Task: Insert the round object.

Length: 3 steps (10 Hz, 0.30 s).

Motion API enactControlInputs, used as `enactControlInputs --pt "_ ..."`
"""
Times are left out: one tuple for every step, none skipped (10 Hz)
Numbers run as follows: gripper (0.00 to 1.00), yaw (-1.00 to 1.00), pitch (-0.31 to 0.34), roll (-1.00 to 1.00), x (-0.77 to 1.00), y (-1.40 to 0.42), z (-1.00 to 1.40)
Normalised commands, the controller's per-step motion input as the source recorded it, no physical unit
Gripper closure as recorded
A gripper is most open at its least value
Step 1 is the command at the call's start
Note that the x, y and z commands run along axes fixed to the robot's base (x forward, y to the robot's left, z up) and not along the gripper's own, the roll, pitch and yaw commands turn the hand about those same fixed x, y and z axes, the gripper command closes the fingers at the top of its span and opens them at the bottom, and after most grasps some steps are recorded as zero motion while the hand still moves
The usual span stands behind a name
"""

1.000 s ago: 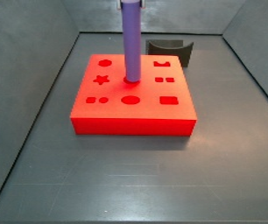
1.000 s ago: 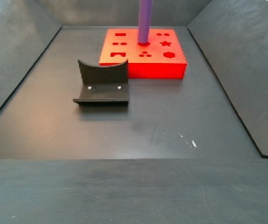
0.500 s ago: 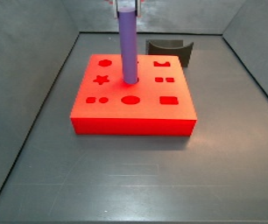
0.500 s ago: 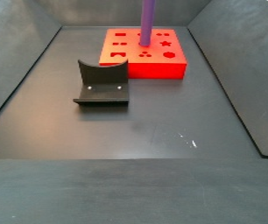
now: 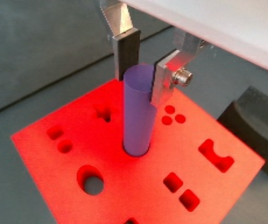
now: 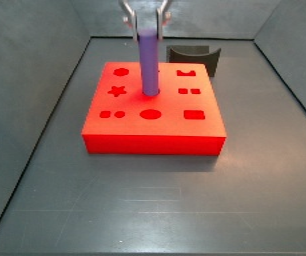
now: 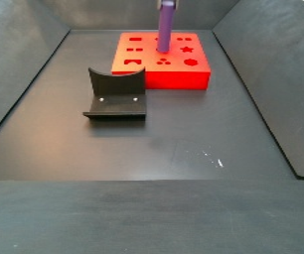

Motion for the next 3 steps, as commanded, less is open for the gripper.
enactControlInputs --pt "1.0 -0.12 -0.09 0.21 0.1 0.0 -0.8" --pt "1.0 -0.14 -0.079 0.2 0.01 -0.03 -0.65" --pt "1.0 0.0 0.0 0.0 0.0 0.0 0.0"
